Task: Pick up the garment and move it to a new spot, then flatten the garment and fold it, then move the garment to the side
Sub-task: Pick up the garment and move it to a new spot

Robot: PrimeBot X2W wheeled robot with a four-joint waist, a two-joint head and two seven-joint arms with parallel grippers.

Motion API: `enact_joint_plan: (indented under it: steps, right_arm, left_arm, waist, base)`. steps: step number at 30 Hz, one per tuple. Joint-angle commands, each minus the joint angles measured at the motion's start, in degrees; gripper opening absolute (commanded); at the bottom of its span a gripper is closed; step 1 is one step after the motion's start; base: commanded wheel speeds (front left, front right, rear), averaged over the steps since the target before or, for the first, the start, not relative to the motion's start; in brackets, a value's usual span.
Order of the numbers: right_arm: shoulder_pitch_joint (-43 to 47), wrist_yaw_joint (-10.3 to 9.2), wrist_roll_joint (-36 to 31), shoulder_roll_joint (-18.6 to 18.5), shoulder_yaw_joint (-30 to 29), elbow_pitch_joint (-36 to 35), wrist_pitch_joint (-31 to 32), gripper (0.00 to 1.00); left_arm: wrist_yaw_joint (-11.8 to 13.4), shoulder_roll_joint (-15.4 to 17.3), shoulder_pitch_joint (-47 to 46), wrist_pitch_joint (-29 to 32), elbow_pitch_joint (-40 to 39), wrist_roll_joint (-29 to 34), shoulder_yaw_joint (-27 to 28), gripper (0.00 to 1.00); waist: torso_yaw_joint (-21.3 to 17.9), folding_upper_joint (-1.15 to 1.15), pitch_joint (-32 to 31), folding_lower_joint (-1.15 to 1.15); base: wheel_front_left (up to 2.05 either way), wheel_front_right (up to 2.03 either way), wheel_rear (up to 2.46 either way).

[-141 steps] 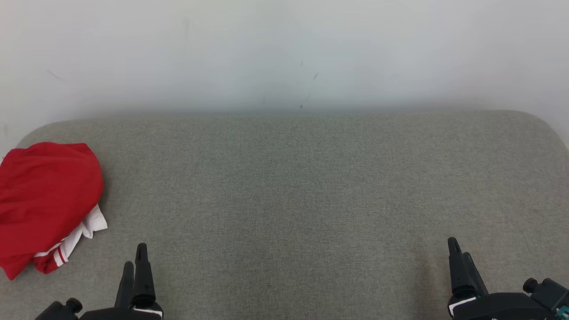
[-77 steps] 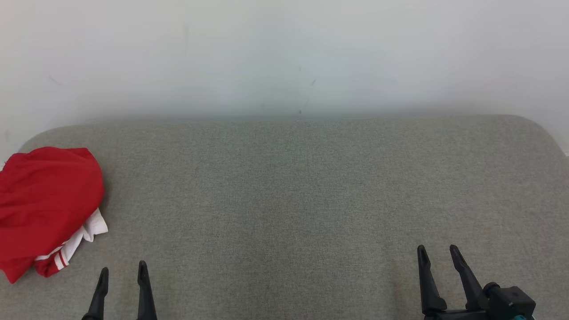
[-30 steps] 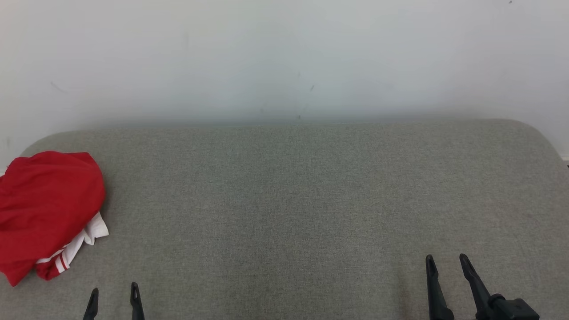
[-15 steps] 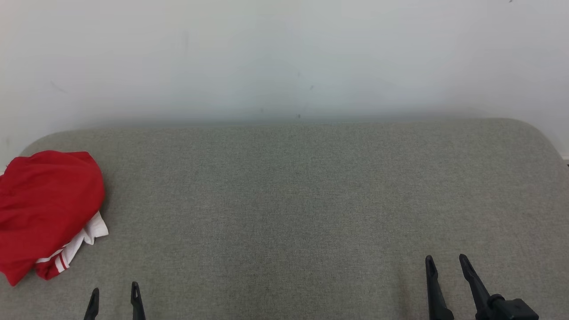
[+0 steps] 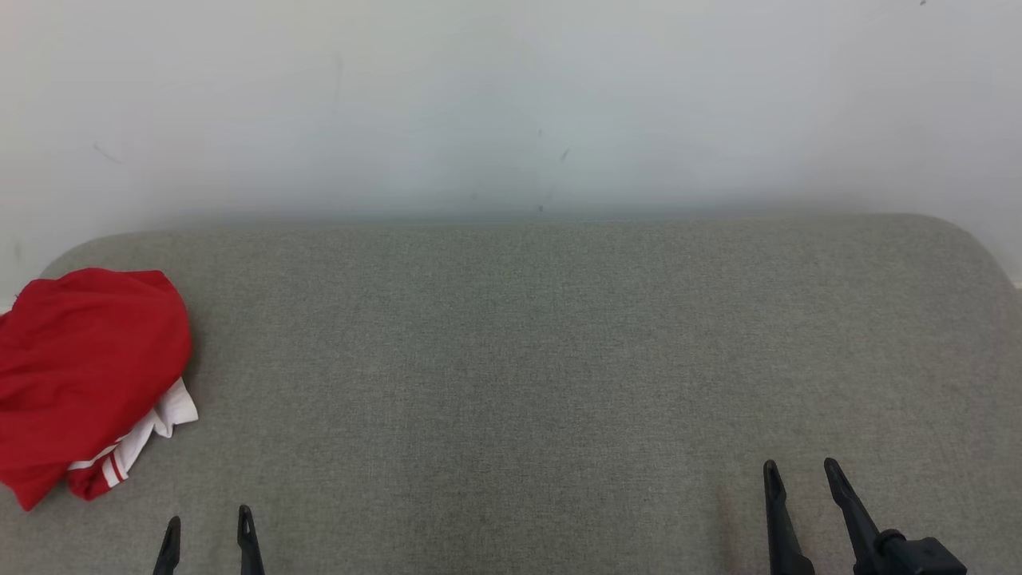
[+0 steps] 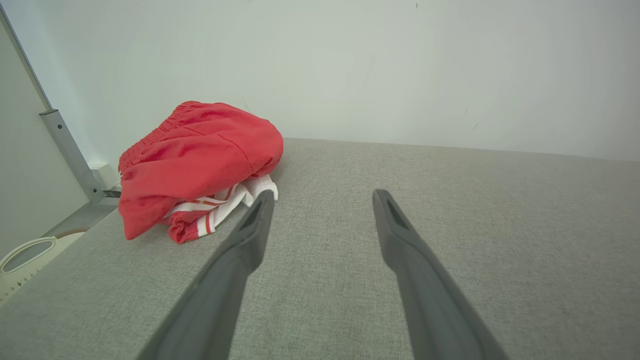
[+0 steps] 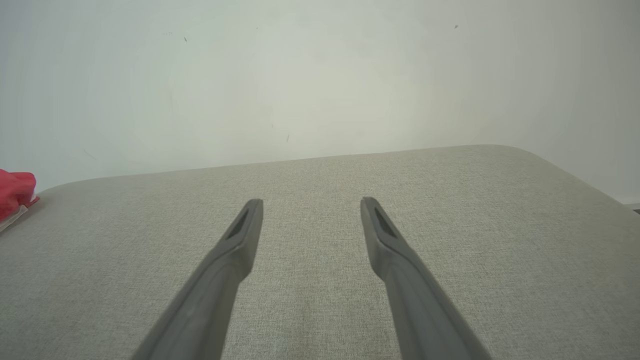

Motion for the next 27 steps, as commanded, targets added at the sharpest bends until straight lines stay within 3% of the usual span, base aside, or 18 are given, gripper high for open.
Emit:
enact_joint_plan:
  steps: [1, 13, 27]
  right_arm:
    - [0.26, 0.19, -0.10, -0.16, 0.03, 0.15, -0.09, 1.00]
    - [0.65, 0.19, 0.51, -0.16, -0.01, 0.31, -0.09, 1.00]
    - [1.31, 0.19, 1.23, -0.15, 0.90, 0.63, -0.09, 1.00]
  left_arm:
    - [0.24, 0.26, 0.26, -0.13, -0.30, -0.21, 0.08, 1.00]
    - [0.36, 0.26, 0.46, -0.13, -0.30, -0.02, -0.04, 1.00]
    - [-0.27, 0.26, 1.48, -0.13, -0.12, 0.48, 1.06, 1.00]
  waist:
    - [0.07, 0.00, -0.01, 0.00]
    - [1.48, 0.00, -0.26, 0.00]
    - [8.93, 0.00, -1.11, 0.00]
  base:
    - [0.00, 0.00, 0.00]
    - [0.00, 0.00, 0.00]
    - [0.00, 0.00, 0.00]
